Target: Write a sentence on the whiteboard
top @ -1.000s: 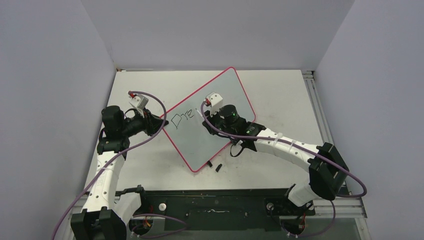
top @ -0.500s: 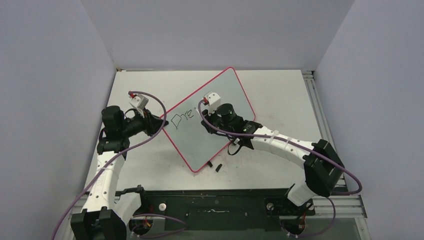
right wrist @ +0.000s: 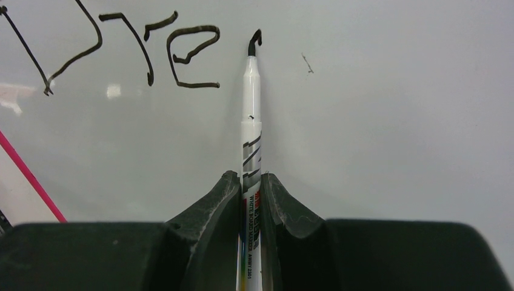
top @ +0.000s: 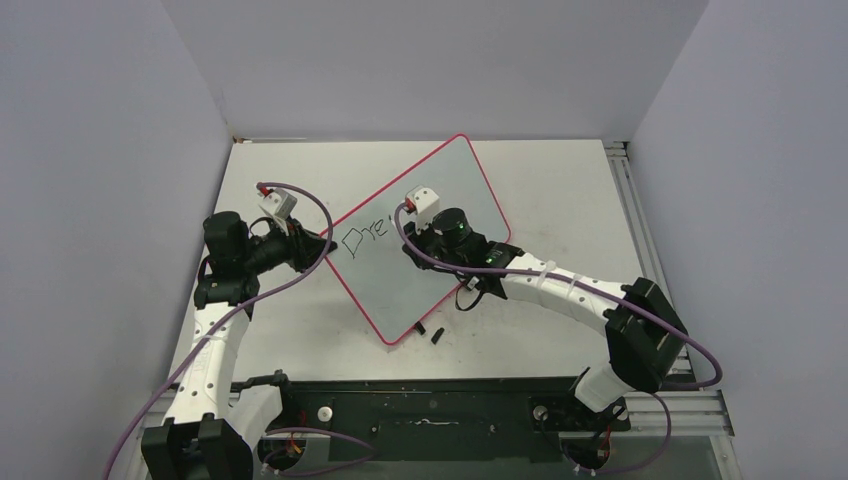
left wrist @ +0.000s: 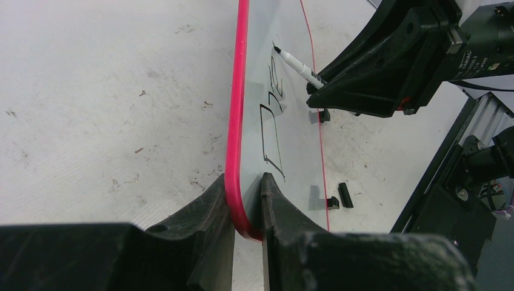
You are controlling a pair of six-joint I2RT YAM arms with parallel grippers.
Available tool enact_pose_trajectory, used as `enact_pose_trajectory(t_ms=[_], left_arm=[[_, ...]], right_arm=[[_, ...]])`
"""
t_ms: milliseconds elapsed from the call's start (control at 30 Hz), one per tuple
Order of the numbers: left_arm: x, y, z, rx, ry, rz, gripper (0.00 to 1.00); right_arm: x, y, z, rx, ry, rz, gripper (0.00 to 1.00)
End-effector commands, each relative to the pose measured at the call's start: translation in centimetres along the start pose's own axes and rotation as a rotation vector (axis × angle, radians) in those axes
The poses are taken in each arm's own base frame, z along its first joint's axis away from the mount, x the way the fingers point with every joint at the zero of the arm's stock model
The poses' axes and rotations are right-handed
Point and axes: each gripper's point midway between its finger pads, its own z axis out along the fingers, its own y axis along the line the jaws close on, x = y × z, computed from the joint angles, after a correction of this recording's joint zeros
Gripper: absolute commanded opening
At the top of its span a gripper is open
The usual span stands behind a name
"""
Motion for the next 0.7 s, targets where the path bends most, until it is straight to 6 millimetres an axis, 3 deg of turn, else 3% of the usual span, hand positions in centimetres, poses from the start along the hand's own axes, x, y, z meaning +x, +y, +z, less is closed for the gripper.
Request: enact_pose_trajectory(t_ms=[0, 300, 667], left_arm=[[0.5, 0.7, 0.0, -0.025, 0.03, 0.109, 0.0], [0.6, 0.6, 0.0, -0.025, 0.029, 0.108, 0.0], [0.6, 0.6, 0.0, -0.026, 0.028, 0.107, 0.0]], right_arm=[[0.6, 1.1, -0.5, -0.036, 0.002, -0.026, 0.05], [1.6, -0.1, -0.9, 0.036, 0.021, -0.015, 0.05], [-0.6, -1.6, -0.3, 0.116, -0.021, -0.005, 0.05]])
